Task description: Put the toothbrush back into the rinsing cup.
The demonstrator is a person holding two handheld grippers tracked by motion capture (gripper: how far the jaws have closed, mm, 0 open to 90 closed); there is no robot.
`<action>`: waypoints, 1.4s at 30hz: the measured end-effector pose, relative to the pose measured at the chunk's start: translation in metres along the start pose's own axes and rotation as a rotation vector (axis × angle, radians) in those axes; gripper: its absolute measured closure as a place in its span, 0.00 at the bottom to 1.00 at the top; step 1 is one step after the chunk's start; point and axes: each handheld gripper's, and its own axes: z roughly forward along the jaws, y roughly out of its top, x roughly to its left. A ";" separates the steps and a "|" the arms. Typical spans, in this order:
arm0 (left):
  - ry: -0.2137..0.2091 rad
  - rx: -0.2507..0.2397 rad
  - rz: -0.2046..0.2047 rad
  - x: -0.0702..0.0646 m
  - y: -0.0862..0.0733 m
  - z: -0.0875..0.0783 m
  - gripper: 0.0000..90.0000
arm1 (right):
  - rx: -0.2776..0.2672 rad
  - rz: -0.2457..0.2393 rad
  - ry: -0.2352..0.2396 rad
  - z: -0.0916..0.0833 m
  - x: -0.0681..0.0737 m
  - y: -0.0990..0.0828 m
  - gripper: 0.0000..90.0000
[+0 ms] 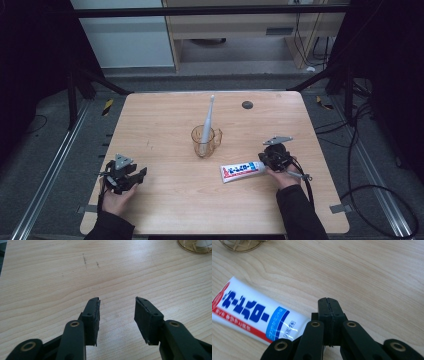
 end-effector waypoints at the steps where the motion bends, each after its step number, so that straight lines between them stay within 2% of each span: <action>1: 0.000 0.000 0.000 0.000 0.000 0.000 0.61 | 0.003 0.001 0.003 -0.002 0.000 -0.002 1.00; 11: -0.001 0.000 0.000 0.000 0.000 0.000 0.61 | 0.022 0.000 0.029 -0.013 0.003 -0.017 1.00; 14: 0.000 -0.001 0.000 -0.001 0.000 0.000 0.61 | 0.030 -0.015 0.036 -0.015 0.006 -0.022 1.00; 28: -0.006 -0.001 0.000 -0.001 0.000 0.000 0.61 | 0.048 -0.029 0.101 -0.028 0.024 -0.036 1.00; 35: -0.012 -0.003 0.001 -0.001 0.000 0.000 0.61 | 0.061 -0.034 0.098 -0.031 0.028 -0.039 1.00; 42: -0.016 -0.001 -0.001 0.000 0.000 0.001 0.60 | 0.003 -0.024 0.084 -0.043 0.025 -0.031 1.00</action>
